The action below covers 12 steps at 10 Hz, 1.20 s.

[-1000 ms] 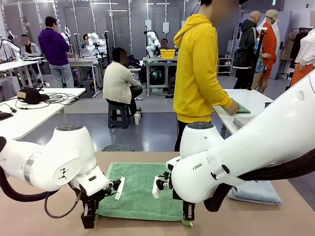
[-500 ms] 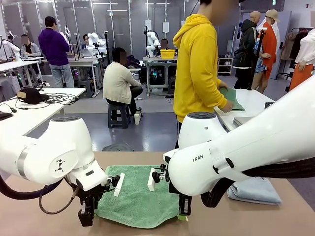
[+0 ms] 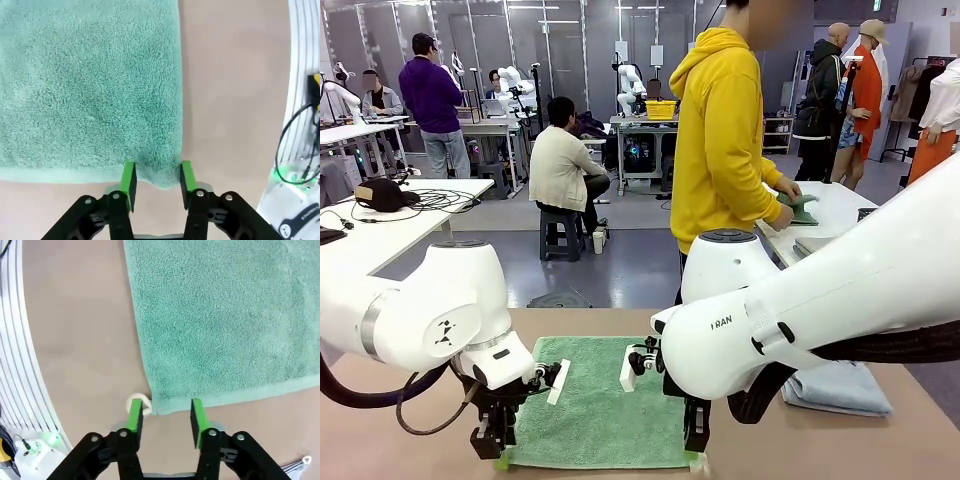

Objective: Fold the towels and place them in the basket.
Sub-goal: When a person lays out a Towel with hook on the table, fold it in half twice.

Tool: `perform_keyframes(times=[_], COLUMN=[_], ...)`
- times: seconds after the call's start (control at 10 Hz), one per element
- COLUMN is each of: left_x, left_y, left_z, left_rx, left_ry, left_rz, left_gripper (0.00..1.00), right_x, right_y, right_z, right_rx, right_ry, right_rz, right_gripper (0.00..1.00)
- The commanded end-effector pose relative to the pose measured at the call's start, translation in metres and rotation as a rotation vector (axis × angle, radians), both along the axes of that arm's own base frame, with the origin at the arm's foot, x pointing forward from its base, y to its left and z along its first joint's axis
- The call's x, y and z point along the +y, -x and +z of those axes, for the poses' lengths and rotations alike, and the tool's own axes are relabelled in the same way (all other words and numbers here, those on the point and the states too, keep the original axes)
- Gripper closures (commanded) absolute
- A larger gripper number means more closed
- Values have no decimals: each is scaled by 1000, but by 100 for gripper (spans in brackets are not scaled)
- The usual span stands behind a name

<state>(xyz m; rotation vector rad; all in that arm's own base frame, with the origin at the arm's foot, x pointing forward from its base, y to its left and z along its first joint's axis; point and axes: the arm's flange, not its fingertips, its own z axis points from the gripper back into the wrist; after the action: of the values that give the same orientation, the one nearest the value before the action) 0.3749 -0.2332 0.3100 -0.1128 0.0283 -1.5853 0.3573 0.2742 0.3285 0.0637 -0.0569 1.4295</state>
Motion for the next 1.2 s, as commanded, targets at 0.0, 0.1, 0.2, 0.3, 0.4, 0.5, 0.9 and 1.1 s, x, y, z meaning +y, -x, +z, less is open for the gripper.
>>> perform_keyframes(times=[0.0, 0.1, 0.2, 0.3, 0.4, 0.5, 0.9, 1.1], left_x=[-2, -1, -1, -1, -4, -4, -5, -6], left_y=[-8, -8, -9, -9, -9, -9, -8, -6], left_z=[-1, 2, 2, 2, 2, 2, 1, 2], left_rx=[39, 33, 29, 29, 30, 31, 34, 30], left_ry=[10, 19, 21, 19, 22, 22, 10, 8], left_rz=[-12, -17, -12, -11, -10, -7, -8, -9], left_gripper=[98, 100, 100, 100, 100, 100, 100, 100], right_x=[0, 0, 0, 0, -1, -1, -6, -5], right_y=[-3, -3, -5, -4, -4, -3, -4, -5], right_z=[-3, -3, -6, -9, -14, -19, -35, -40], right_rx=[25, 30, 36, 41, 42, 28, 36, 45], right_ry=[-13, -14, -8, -6, -3, -1, 27, 37], right_rz=[18, 16, 16, 17, 27, 58, 122, 133], right_gripper=[28, 28, 28, 28, 28, 28, 28, 62])
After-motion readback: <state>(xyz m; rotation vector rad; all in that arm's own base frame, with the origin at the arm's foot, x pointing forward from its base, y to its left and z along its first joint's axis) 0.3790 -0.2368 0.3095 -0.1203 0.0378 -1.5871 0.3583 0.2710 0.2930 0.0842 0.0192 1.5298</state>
